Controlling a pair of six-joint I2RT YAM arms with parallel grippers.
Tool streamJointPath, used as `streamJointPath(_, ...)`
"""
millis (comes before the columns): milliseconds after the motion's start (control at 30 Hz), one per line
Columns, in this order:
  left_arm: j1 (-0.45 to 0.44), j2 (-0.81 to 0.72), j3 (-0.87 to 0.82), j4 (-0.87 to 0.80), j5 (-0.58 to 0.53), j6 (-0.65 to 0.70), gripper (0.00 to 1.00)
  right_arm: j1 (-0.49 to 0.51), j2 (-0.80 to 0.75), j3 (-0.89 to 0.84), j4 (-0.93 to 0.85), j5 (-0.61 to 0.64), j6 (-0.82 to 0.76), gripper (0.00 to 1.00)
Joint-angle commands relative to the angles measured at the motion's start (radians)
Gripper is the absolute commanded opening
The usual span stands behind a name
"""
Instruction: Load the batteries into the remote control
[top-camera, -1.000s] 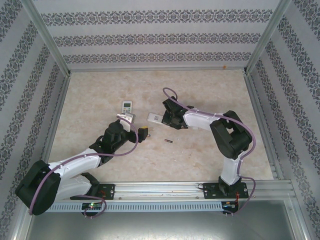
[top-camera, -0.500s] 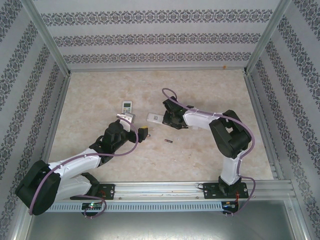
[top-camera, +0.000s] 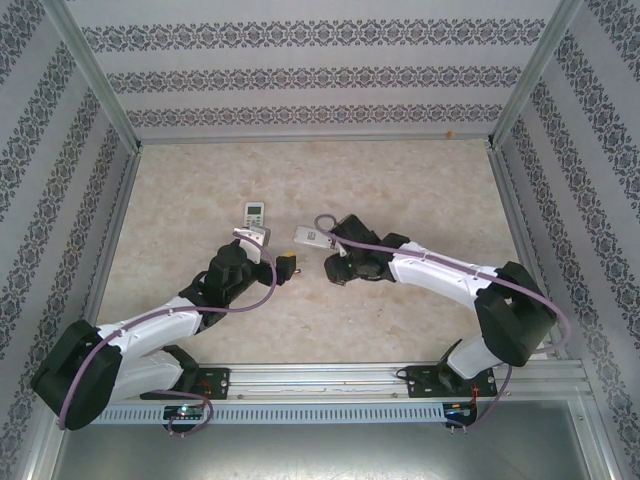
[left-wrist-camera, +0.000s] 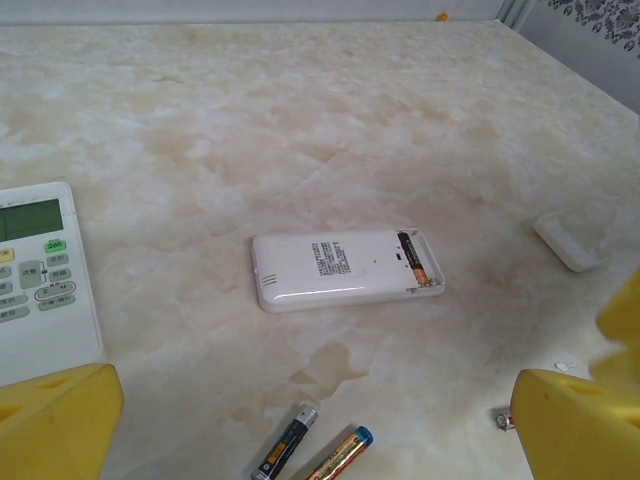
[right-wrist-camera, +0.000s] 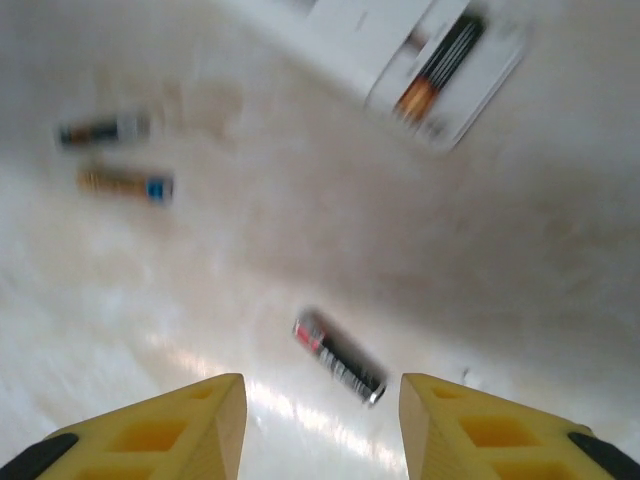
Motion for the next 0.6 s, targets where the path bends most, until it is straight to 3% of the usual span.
streamJointPath(0, 0.012, 0.031, -0.011, 0.047, 0.021, -0.024, 1.0, 0.039, 0.066, 0.069, -0.183, 0.02, -0.147, 0.46)
streamJointPath(133, 0.012, 0.068, -0.007, 0.06, 0.029, -0.026, 1.0, 0.047, 0.12, 0.145, -0.213, 0.146, -0.04, 0.45)
streamJointPath(200, 0.012, 0.076, -0.005, 0.061, 0.03, -0.024, 1.0, 0.046, 0.108, 0.155, -0.211, 0.207, 0.15, 0.44)
streamJointPath(333, 0.013, 0.082, -0.005, 0.063, 0.026, -0.023, 1.0, 0.029, 0.043, 0.1, -0.174, 0.195, 0.657, 0.44)
streamJointPath(467, 0.013, 0.081, -0.005, 0.065, 0.03, -0.024, 1.0, 0.032, -0.059, -0.005, -0.061, 0.2, 0.946, 0.45)
streamJointPath(567, 0.012, 0.076, -0.005, 0.064, 0.034, -0.026, 1.0, 0.023, -0.104, -0.028, -0.04, 0.238, 0.989, 0.46)
